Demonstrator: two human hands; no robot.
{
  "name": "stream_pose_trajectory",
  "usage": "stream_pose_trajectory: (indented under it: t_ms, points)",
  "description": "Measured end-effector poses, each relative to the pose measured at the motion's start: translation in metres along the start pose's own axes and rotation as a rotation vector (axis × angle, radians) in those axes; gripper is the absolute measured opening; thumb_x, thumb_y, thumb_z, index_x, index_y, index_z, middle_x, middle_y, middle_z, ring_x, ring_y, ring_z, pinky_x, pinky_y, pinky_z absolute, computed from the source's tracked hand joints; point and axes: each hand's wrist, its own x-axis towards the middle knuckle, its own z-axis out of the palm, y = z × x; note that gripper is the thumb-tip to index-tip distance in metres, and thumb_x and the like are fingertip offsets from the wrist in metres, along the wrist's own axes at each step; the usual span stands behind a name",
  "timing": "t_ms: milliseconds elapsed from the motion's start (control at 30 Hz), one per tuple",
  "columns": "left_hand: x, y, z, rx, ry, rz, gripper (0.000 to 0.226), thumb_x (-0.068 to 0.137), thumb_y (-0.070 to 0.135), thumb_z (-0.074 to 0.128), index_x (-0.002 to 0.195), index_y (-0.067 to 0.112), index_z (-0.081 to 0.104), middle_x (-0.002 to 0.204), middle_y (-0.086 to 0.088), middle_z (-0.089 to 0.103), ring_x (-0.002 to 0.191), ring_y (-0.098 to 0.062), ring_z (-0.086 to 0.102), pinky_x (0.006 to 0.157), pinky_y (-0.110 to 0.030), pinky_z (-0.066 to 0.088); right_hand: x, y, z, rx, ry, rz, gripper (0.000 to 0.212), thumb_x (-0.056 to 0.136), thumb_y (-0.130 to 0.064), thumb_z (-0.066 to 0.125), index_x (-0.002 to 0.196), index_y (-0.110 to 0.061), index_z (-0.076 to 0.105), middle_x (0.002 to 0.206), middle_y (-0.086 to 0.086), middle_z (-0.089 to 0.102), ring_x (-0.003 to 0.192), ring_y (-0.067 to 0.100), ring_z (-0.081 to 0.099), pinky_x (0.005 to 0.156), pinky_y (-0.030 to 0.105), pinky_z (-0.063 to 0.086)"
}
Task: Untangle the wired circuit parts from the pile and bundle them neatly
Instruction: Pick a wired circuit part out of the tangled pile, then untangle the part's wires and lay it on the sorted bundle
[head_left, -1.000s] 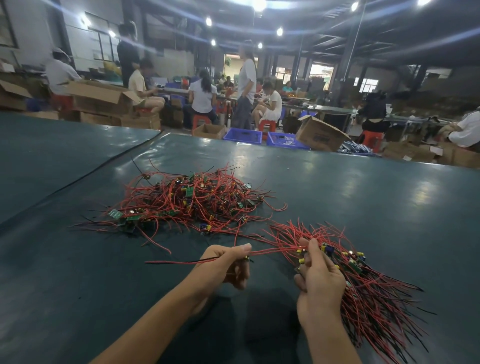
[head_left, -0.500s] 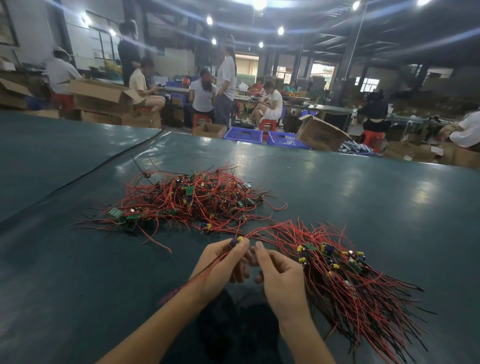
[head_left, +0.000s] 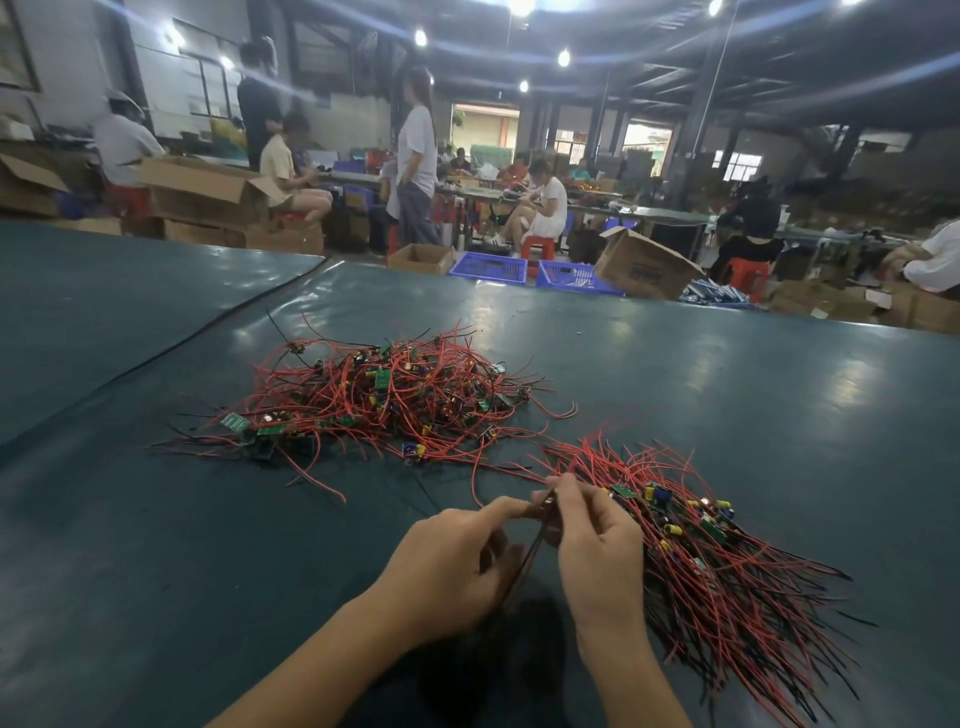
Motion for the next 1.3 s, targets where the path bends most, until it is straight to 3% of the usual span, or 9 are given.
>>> stream_pose_trajectory:
  t_ms: [233, 333, 400, 533, 667, 767, 900, 1100, 1300]
  points:
    - [0.004, -0.033, -0.001, 0.237, 0.169, -0.176, 0.03, 0.092, 0.036, 0.054, 0.121, 0.03, 0.059, 0.127, 0.014, 0.053, 0.119, -0.008, 0.046, 0.103, -0.029, 0.033, 0.012, 0.002, -0.018, -0.056, 0.066, 0.072, 0.031, 0.101, -0.032, 0.049, 0.08, -0.015, 0.065, 0.05, -0.011, 0.049, 0.04, 0.006, 0.042, 0.046, 0.029, 0.041]
    - [0.004, -0.048, -0.001, 0.276, 0.141, -0.285, 0.04, 0.092, 0.042, 0.053, 0.131, 0.034, 0.052, 0.145, 0.012, 0.038, 0.134, -0.012, 0.031, 0.109, -0.035, 0.024, 0.014, 0.004, -0.024, -0.369, 0.031, -0.061, 0.026, 0.095, -0.034, 0.061, 0.111, -0.016, 0.07, 0.079, -0.01, 0.065, 0.073, 0.001, 0.06, 0.071, 0.019, 0.047]
    - [0.004, -0.058, -0.002, 0.293, 0.106, -0.344, 0.045, 0.092, 0.045, 0.051, 0.136, 0.034, 0.047, 0.152, 0.008, 0.031, 0.139, -0.015, 0.025, 0.112, -0.038, 0.02, 0.011, 0.004, -0.027, -0.59, -0.014, -0.089, 0.045, 0.091, -0.031, 0.067, 0.133, -0.019, 0.059, 0.099, -0.008, 0.067, 0.097, 0.012, 0.062, 0.085, 0.029, 0.05]
    - [0.003, -0.072, -0.003, 0.307, 0.041, -0.407, 0.052, 0.093, 0.048, 0.049, 0.143, 0.036, 0.04, 0.16, 0.003, 0.018, 0.144, -0.018, 0.017, 0.115, -0.043, 0.016, 0.004, 0.002, -0.026, -0.96, -0.054, -0.144, 0.061, 0.094, -0.031, 0.061, 0.15, -0.032, 0.036, 0.107, -0.012, 0.061, 0.107, 0.015, 0.055, 0.066, 0.029, 0.046]
    - [0.008, -0.081, -0.004, 0.327, -0.015, -0.429, 0.058, 0.093, 0.054, 0.046, 0.147, 0.038, 0.033, 0.163, 0.0, 0.003, 0.147, -0.02, 0.011, 0.116, -0.045, 0.012, 0.001, -0.005, -0.025, -1.199, -0.006, -0.206, 0.063, 0.095, -0.039, 0.058, 0.152, -0.032, 0.031, 0.127, -0.015, 0.059, 0.117, 0.016, 0.046, 0.083, 0.029, 0.045]
    - [0.011, -0.084, -0.004, 0.364, -0.083, -0.433, 0.058, 0.093, 0.058, 0.042, 0.147, 0.039, 0.032, 0.163, 0.001, -0.002, 0.147, -0.02, 0.011, 0.115, -0.045, 0.009, -0.005, -0.002, -0.015, -0.977, 0.023, -0.339, 0.049, 0.091, -0.031, 0.064, 0.139, -0.024, 0.054, 0.117, -0.009, 0.065, 0.104, 0.017, 0.056, 0.089, 0.033, 0.047]
    - [0.01, -0.083, -0.006, 0.325, 0.012, -0.445, 0.045, 0.091, 0.055, 0.049, 0.133, 0.036, 0.051, 0.146, 0.006, 0.035, 0.132, -0.018, 0.033, 0.11, -0.041, 0.018, -0.014, 0.006, 0.003, -0.619, -0.188, -0.21, 0.032, 0.093, -0.023, 0.063, 0.124, -0.018, 0.064, 0.1, -0.012, 0.063, 0.086, 0.002, 0.06, 0.073, 0.007, 0.042]
    - [0.005, -0.075, -0.005, 0.337, 0.145, -0.416, 0.039, 0.093, 0.044, 0.052, 0.13, 0.034, 0.055, 0.126, 0.008, 0.05, 0.122, -0.015, 0.041, 0.106, -0.037, 0.022, -0.009, 0.011, -0.005, -0.93, -0.207, 0.002, 0.046, 0.098, -0.038, 0.048, 0.143, -0.025, 0.046, 0.135, -0.003, 0.053, 0.124, 0.017, 0.049, 0.104, 0.034, 0.041]
    - [0.005, -0.054, -0.01, 0.165, 0.424, -0.178, 0.029, 0.087, 0.018, 0.068, 0.116, 0.018, 0.069, 0.114, 0.001, 0.058, 0.11, -0.017, 0.054, 0.096, -0.035, 0.035, -0.005, 0.012, -0.008, -0.753, -0.154, -0.026, 0.03, 0.099, -0.033, 0.052, 0.125, -0.023, 0.061, 0.121, -0.007, 0.061, 0.11, 0.011, 0.056, 0.087, 0.021, 0.043]
